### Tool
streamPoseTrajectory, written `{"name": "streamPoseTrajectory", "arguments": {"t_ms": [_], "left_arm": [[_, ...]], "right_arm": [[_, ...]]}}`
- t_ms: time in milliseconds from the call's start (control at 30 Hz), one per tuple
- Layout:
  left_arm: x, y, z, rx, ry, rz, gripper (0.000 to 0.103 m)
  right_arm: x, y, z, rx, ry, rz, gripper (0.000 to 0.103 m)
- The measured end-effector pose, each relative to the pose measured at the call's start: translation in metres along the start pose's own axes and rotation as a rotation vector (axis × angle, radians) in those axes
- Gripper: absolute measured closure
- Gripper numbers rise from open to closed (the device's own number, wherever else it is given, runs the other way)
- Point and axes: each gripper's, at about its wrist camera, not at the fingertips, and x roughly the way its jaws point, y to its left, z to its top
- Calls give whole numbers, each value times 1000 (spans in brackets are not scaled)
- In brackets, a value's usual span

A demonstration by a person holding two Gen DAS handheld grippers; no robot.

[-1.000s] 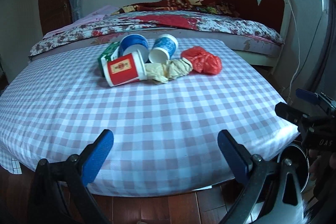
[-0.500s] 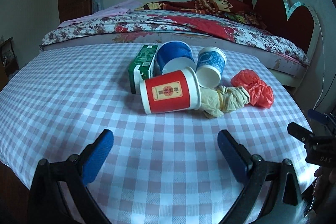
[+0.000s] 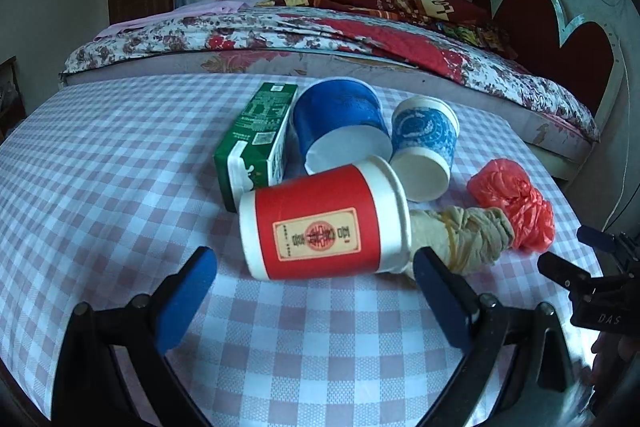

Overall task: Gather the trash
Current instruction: 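Grasp the red paper cup with the left tool while the right tool grasps the red plastic bag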

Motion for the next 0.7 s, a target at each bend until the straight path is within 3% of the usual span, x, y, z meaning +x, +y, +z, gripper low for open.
{"name": "streamPoseTrajectory", "arguments": {"t_ms": [200,400,467,500,633,700], "left_arm": [[8,0,6,-6,17,-43,11],[15,-12,12,7,53,12,9],[19,-8,12,-14,69,9,10],[20,-5,11,-25,73,-2,16],[17,3,3,-14,70,-38,20],[10,4,-1,0,51,-46,20]], "right_arm": [[16,7,12,-34,13,14,1],[25,17,25,-65,20,28,4],[27,21,26,-72,26,49,15],[27,22,26,-74,29,59,18],[30,23,21,-63,52,85,56],[29,19,16,-47,51,105,66]]}}
